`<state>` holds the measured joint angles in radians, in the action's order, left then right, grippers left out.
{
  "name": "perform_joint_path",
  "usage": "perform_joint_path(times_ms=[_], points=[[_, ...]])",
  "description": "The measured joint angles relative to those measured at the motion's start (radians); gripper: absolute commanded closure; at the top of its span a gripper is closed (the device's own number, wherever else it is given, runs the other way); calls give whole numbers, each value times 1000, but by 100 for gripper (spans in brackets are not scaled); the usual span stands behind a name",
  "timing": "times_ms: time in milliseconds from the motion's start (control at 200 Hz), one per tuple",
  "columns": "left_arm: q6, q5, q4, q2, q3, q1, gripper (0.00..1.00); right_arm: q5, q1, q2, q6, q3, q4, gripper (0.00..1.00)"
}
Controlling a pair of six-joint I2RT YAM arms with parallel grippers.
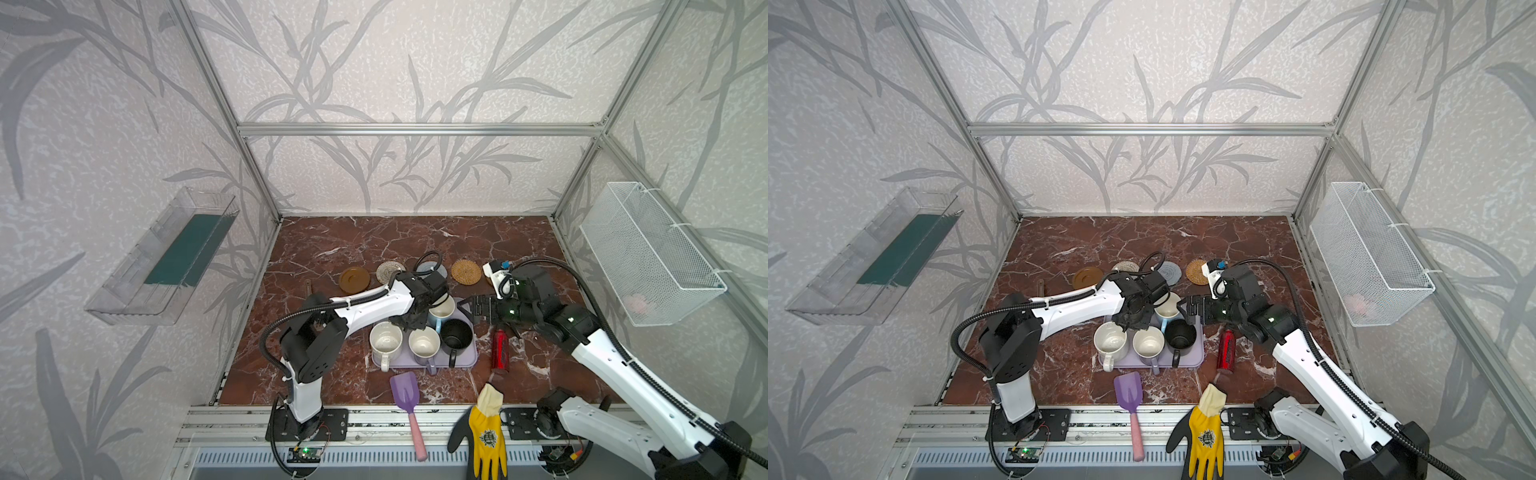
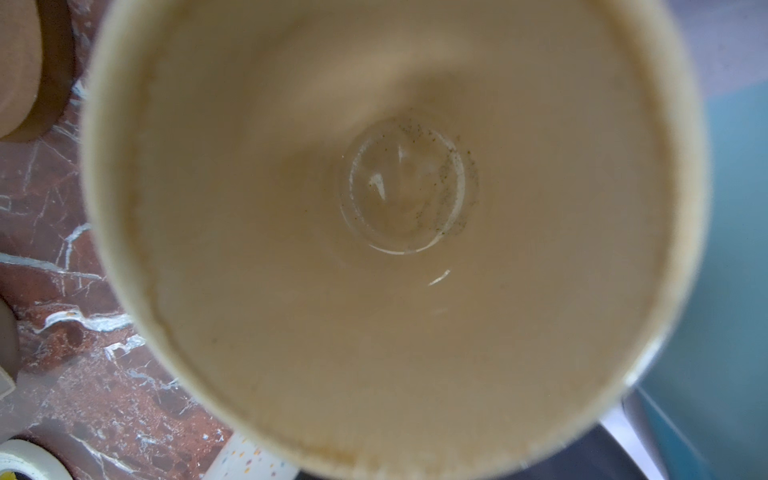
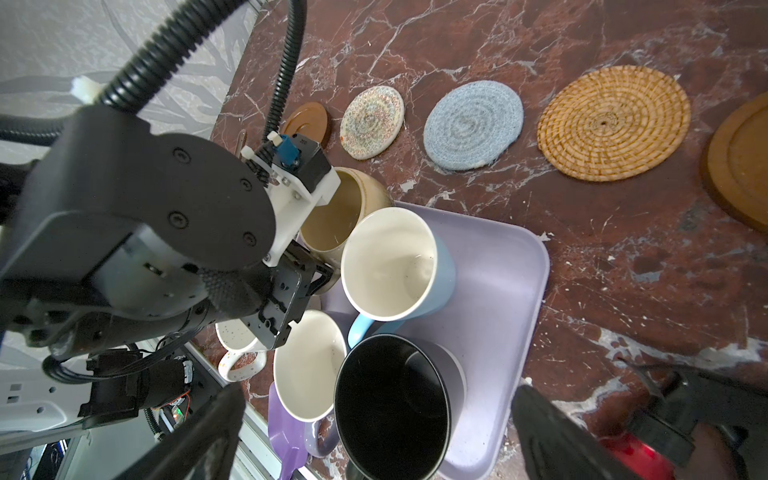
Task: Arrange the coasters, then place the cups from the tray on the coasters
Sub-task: 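Lower left gripper onto cream mug rim and close on it, then lift cream mug with left gripper and carry it toward brown saucer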
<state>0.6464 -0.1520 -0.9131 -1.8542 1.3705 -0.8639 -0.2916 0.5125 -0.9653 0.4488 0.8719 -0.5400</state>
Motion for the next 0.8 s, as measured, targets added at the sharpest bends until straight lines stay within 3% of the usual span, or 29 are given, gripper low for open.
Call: perform_joint_path(times_ms=[800], points=[[-18, -25, -2, 129, 0, 16, 100, 0, 0, 0, 13, 0, 21, 1]])
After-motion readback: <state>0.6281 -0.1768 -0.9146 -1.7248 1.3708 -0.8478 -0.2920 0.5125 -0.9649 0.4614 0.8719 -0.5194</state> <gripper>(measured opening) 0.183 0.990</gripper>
